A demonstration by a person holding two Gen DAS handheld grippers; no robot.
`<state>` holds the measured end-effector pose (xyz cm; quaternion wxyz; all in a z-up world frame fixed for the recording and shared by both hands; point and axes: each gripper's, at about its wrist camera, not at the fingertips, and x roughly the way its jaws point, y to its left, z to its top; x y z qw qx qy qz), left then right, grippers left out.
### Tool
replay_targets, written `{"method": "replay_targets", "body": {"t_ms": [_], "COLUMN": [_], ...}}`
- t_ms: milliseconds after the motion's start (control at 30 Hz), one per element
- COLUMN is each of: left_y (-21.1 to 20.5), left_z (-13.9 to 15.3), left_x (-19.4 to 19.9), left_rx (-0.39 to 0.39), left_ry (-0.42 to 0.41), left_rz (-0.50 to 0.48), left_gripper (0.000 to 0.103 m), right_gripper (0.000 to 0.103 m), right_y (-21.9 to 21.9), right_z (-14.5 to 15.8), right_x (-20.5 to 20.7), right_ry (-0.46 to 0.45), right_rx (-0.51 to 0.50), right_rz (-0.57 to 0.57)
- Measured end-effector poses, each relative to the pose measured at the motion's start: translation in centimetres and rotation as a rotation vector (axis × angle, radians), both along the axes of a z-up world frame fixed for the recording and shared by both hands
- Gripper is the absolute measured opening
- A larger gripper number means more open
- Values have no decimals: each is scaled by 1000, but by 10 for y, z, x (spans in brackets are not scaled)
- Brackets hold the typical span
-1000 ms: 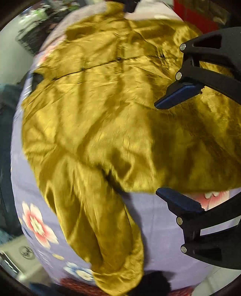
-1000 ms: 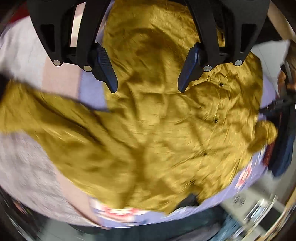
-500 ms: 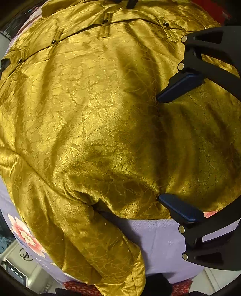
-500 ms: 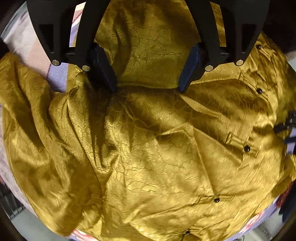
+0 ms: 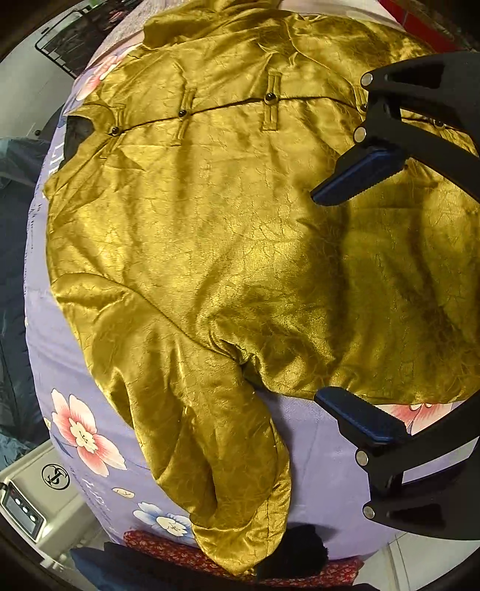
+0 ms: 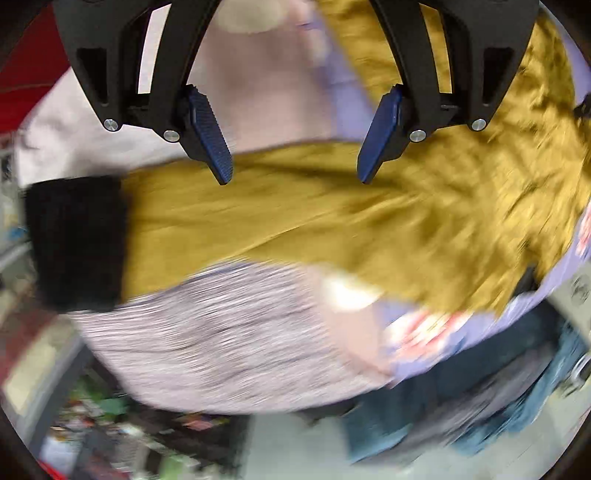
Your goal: Fold large clothes
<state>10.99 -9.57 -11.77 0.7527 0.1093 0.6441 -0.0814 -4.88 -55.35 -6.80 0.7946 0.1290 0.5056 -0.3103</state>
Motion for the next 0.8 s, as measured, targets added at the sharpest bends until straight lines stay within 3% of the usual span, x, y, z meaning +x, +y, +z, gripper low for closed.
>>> {"method": "replay_targets", "body": {"t_ms": [100, 200, 367, 433, 467, 500, 533, 600, 667, 800], "left_y": [-1, -5, -14, -20, -22, -24, -25, -26, -26, -21], "left_z": [4, 4, 0, 2, 3, 5, 6, 10, 15, 20], "left_x": [0, -6, -16, -18, -19, -19, -19, -19, -20, -19], "left_rx": [2, 7, 4, 7, 9, 12, 14, 14, 11, -7], "left_ry": [-6, -3, 13, 7, 6, 5, 4, -4, -16, -28], "left_rz": [-5, -19, -43, -66, -72, -80, -84, -86, -81, -47], "left_gripper": [97, 97, 97, 97, 97, 97, 97, 97, 97, 97], "right_gripper": [70, 72, 72, 62, 48, 24, 11, 9, 7, 7], "right_y": [-45, -79, -122, -124, -120, -120, -119, -120, -127, -127], "right_z": [33, 59, 53, 40, 31, 26, 20, 21, 43, 143], "right_x": [-40, -70, -100, -95, -91, -87, -84, -85, -97, -135], "right_ry": [-30, -58, -94, -101, -89, -66, -28, -31, -74, -388], "right_rx": [-186, -300, -124, -38, -10, 3, 18, 26, -19, -211], "right_rz": [-100, -179, -198, -154, -140, -139, -142, -159, -206, -245]}}
